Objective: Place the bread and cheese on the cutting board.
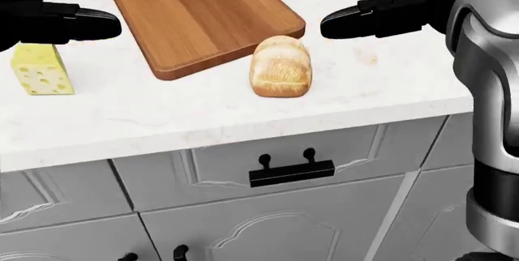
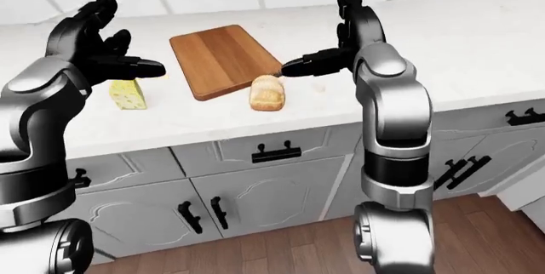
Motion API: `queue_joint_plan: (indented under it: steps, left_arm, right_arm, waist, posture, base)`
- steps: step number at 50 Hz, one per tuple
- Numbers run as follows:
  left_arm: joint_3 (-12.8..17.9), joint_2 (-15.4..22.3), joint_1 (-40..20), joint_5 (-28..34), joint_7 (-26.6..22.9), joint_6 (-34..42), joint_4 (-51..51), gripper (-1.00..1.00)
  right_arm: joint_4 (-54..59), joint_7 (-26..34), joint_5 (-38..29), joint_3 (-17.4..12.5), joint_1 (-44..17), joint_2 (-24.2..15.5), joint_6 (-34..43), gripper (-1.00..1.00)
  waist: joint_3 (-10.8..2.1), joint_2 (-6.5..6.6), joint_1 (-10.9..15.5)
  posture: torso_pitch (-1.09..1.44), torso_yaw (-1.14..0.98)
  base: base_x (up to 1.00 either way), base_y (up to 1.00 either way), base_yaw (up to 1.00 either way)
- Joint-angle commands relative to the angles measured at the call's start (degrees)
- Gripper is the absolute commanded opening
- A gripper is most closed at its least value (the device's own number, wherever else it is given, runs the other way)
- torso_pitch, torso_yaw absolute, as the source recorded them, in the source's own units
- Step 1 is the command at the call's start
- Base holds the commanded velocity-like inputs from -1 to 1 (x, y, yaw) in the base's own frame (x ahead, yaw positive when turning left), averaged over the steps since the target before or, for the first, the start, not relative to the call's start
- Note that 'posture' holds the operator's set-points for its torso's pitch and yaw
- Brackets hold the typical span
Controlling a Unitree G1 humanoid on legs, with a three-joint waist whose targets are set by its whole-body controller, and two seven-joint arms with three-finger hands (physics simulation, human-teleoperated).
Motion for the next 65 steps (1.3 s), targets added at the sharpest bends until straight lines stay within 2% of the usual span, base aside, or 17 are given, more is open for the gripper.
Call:
queue_joint_plan:
  steps: [1, 8, 9, 14, 29, 30, 31, 34, 38, 39, 42, 50, 52, 54, 55, 57, 65]
  left_arm:
    - [1.5, 1.1, -1.7, 0.5, 0.2, -2.3, -3.0, 1.00]
    - [2.0, 0.7, -1.0, 0.3, -0.5, -2.8, -3.8, 1.00]
    - [1.6, 1.0, -0.8, 0.7, -0.5, -3.0, -3.6, 1.00]
    - [1.6, 0.7, -1.0, 0.6, -0.4, -3.2, -3.4, 1.00]
    - [1.3, 0.1, -0.3, 2.1, -1.1, -3.9, -3.2, 1.00]
    - [1.4, 0.2, -0.7, 2.0, -1.1, -3.8, -3.1, 1.00]
    - [1.4, 0.4, -0.9, 1.9, -1.1, -3.3, -3.5, 1.00]
    - [1.6, 0.4, -0.3, 1.7, -1.1, -4.1, -3.2, 1.00]
    - [1.5, 0.0, 0.6, 1.6, -0.9, -4.5, -3.6, 1.00]
    - [1.6, -0.1, 0.6, 1.5, -0.7, -4.4, -3.7, 1.00]
    - [1.7, 0.2, 0.5, 1.2, -0.7, -3.8, -4.2, 1.00]
    - [1.5, 0.3, 0.4, 1.5, -0.9, -3.7, -4.0, 1.00]
    - [1.6, 0.4, -0.1, 1.4, -0.9, -3.4, -3.8, 1.00]
    - [1.3, 0.2, 0.4, 1.8, -1.0, -4.0, -3.7, 1.00]
    - [1.3, 0.2, 0.5, 1.9, -1.0, -4.4, -3.4, 1.00]
    - [1.4, 0.2, 0.5, 1.8, -1.1, -3.8, -3.8, 1.00]
    - [1.8, 0.6, 0.6, 1.6, -1.2, -4.3, -3.1, 1.00]
  right_arm:
    - [-3.6, 1.0, 0.8, -0.9, -2.3, 0.1, -1.4, 1.00]
    - [-3.6, 0.7, 0.6, -0.5, -1.8, 0.6, -1.5, 1.00]
    - [-4.5, 1.0, 1.5, -1.0, -2.0, 0.9, -0.7, 1.00]
    - [-3.7, 0.2, 2.2, -1.3, -2.4, 0.5, -0.3, 1.00]
    - [-5.8, -0.7, 4.6, -0.9, -1.4, -0.1, 0.2, 1.00]
    - [-5.3, -0.5, 4.4, -0.8, -1.5, -0.1, -0.2, 1.00]
    - [-5.1, -0.4, 4.5, -0.9, -1.7, 0.0, -0.2, 1.00]
    - [-5.0, -0.4, 4.4, -0.9, -1.5, 0.3, -0.3, 1.00]
    - [-5.3, -0.4, 4.1, -0.6, -0.7, 0.7, -0.6, 1.00]
    - [-5.6, -0.3, 4.0, -0.4, -0.7, 0.7, -0.2, 1.00]
    - [-5.8, -0.1, 3.9, -0.4, -0.9, 0.8, 0.1, 1.00]
    - [-5.5, 0.4, 3.4, -0.4, -1.4, 0.6, 0.5, 1.00]
    - [-5.6, 0.6, 3.1, -0.2, -1.5, 0.6, 0.6, 1.00]
    - [-5.7, 0.8, 3.0, -0.3, -1.4, 0.7, 0.5, 1.00]
    - [-5.6, 0.8, 3.0, -0.4, -1.2, 0.8, 0.3, 1.00]
    - [-5.8, 0.9, 3.0, -0.5, -1.4, 0.7, 0.8, 1.00]
    - [-5.7, 0.9, 2.8, -0.4, -1.4, 0.8, 0.6, 1.00]
  waist:
    - [-2.38, -0.10, 0.4]
    - [-2.54, 0.87, 0.4]
    - [-3.69, 1.17, 2.0]
    - [-2.06, 0.97, 0.5]
    - [-2.04, 1.67, -0.3]
    - [-3.07, 2.06, -0.1]
    - [-2.24, 2.04, 0.2]
    - [-2.06, 1.49, 0.5]
    - [-2.22, -1.46, 1.0]
    - [-2.50, -0.55, 0.8]
    - [-2.13, -2.55, 0.6]
    - [-1.40, 1.19, 0.7]
    - [-1.88, 3.21, 0.4]
    - [-3.21, 6.91, 0.3]
    - [-2.15, 4.31, 0.6]
    - [-2.63, 4.92, 0.2]
    - [-2.50, 0.79, 0.8]
  posture:
    - [0.00, 0.00]
    - [0.00, 0.00]
    - [0.00, 0.00]
    - [0.00, 0.00]
    - [0.00, 0.00]
    - [0.00, 0.00]
    - [0.00, 0.00]
    - [0.00, 0.00]
    - [0.00, 0.00]
    - [0.00, 0.00]
    - [0.00, 0.00]
    - [0.00, 0.00]
    - [0.00, 0.00]
    - [0.00, 0.00]
    - [0.00, 0.00]
    - [0.00, 0.00]
    - [0.00, 0.00]
  base:
    - [0.00, 0.00, 0.00]
    - [0.00, 0.00, 0.00]
    - [0.00, 0.00, 1.00]
    - [0.00, 0.00, 0.61]
    - [0.00, 0.00, 0.00]
    - [0.09, 0.00, 0.00]
    - [0.11, 0.00, 0.00]
    - [0.10, 0.00, 0.00]
    - [0.10, 0.00, 0.00]
    - [0.10, 0.00, 0.00]
    - [0.10, 0.00, 0.00]
    - [0.11, 0.00, 0.00]
    - [0.12, 0.00, 0.00]
    - [0.13, 0.00, 0.00]
    - [0.12, 0.00, 0.00]
    - [0.13, 0.00, 0.00]
    - [0.13, 0.00, 0.00]
